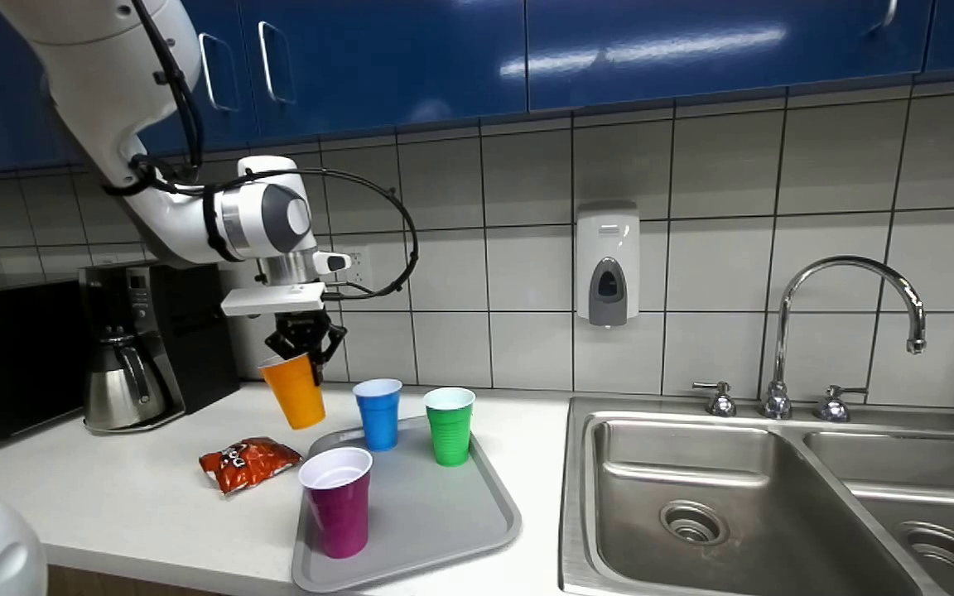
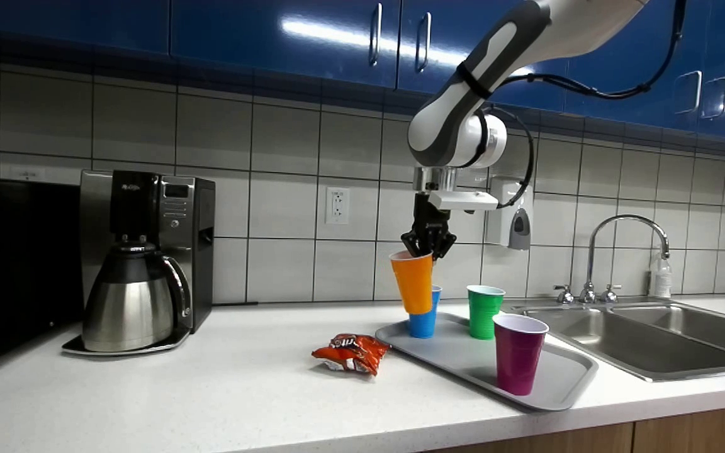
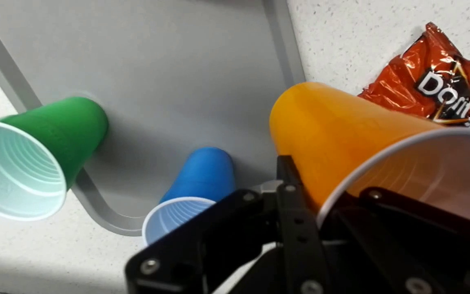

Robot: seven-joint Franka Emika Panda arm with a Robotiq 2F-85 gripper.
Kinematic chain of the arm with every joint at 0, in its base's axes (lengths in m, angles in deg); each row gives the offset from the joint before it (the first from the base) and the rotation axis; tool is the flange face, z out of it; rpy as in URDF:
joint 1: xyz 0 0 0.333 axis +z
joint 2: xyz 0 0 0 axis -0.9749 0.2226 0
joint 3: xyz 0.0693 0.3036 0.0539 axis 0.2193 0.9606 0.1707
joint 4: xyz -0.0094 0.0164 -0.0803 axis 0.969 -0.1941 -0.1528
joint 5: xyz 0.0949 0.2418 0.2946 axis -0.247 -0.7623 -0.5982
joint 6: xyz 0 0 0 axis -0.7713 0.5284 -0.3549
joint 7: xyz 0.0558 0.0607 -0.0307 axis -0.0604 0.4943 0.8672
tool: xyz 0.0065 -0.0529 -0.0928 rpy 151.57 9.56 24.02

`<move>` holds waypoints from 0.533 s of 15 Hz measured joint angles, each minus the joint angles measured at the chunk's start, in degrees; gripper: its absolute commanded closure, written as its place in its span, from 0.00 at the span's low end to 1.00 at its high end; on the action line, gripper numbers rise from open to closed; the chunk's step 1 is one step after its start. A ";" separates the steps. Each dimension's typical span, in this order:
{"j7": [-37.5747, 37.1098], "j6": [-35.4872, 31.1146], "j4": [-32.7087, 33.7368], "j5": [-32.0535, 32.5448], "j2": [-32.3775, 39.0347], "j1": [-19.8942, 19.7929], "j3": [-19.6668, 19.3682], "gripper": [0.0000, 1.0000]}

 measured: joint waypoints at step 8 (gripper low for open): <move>0.32 -1.54 -3.96 0.00 -1.40 -1.91 -1.64 1.00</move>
